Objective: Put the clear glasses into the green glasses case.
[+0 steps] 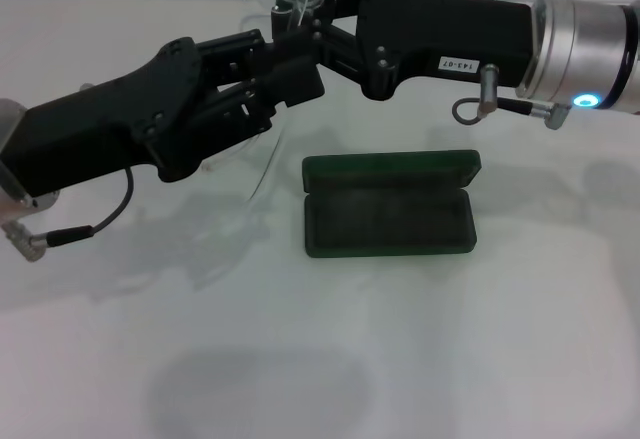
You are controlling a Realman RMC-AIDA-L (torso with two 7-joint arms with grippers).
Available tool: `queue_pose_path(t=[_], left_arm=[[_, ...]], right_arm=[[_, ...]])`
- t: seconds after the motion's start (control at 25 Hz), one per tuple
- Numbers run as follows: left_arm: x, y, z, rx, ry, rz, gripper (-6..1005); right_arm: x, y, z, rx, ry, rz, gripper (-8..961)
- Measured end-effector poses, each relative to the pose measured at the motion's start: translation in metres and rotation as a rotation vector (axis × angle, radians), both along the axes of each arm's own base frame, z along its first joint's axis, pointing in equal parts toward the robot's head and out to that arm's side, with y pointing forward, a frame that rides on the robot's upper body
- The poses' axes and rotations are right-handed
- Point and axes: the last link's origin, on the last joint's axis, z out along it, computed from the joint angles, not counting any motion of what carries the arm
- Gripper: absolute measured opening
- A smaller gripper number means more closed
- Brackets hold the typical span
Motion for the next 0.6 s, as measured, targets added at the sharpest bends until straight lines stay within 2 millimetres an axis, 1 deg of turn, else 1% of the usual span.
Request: queue_pose_path(t=[0.6], left_arm=[[-0.0064,-0.0001,-0.0038,0.005,-0.012,0.025,317]], right_arm=[[-0.0058,-0.0021,-0.0017,-0.014,0.006,0.024,111]])
